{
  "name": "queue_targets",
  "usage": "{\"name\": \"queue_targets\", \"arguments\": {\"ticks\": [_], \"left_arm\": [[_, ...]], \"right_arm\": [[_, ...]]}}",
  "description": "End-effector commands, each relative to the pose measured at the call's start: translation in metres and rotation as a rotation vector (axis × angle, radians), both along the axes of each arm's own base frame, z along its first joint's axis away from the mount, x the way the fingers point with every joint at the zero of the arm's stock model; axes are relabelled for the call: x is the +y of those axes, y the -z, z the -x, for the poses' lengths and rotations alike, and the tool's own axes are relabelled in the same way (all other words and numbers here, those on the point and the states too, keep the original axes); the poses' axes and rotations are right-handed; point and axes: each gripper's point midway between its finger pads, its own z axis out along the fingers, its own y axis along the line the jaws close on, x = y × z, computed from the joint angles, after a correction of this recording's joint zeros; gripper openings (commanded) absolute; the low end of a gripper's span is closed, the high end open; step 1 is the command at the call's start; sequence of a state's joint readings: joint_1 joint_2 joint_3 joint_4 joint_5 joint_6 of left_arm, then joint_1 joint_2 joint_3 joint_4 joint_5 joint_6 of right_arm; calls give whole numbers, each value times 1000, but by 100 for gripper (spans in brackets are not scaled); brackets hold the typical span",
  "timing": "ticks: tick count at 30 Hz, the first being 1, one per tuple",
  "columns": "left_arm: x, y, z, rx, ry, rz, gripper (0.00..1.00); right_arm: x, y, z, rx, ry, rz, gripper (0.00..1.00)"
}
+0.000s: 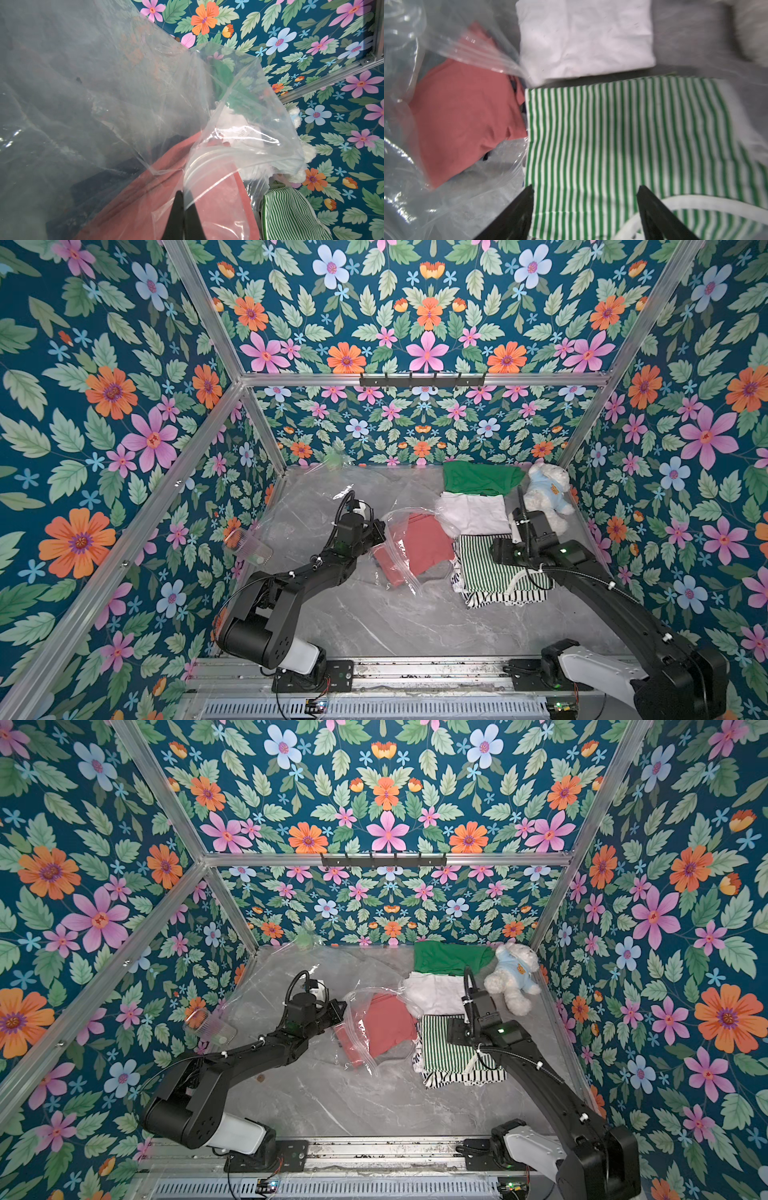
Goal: Take the tank top out of the vacuum bag
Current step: Adjust the tank top at the center of the board.
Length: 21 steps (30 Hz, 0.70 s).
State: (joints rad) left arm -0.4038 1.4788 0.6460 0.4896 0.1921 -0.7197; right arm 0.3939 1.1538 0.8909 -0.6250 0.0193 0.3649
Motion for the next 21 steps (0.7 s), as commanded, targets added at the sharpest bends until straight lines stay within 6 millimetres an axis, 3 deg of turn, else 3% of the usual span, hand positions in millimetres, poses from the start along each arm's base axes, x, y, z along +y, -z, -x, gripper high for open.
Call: {"name": "queue_targets", "arguments": {"ticks": [1, 10, 14, 17, 21], "left_arm": [[4, 2, 0, -2, -12, -22, 0], [4, 4, -1, 4, -15, -18, 0], [4, 6, -1, 8, -15, -17, 0], [3, 6, 0, 7, -13, -16, 0], [4, 6, 0, 5, -13, -21, 0]], "right_arm": [[21, 14, -3, 20, -17, 48, 78], [51, 54, 23, 184, -143, 343, 69], [52, 67, 31, 244, -163, 429, 62], [47, 70, 33, 266, -156, 487, 45], [51, 61, 34, 245, -167, 454, 4]]}}
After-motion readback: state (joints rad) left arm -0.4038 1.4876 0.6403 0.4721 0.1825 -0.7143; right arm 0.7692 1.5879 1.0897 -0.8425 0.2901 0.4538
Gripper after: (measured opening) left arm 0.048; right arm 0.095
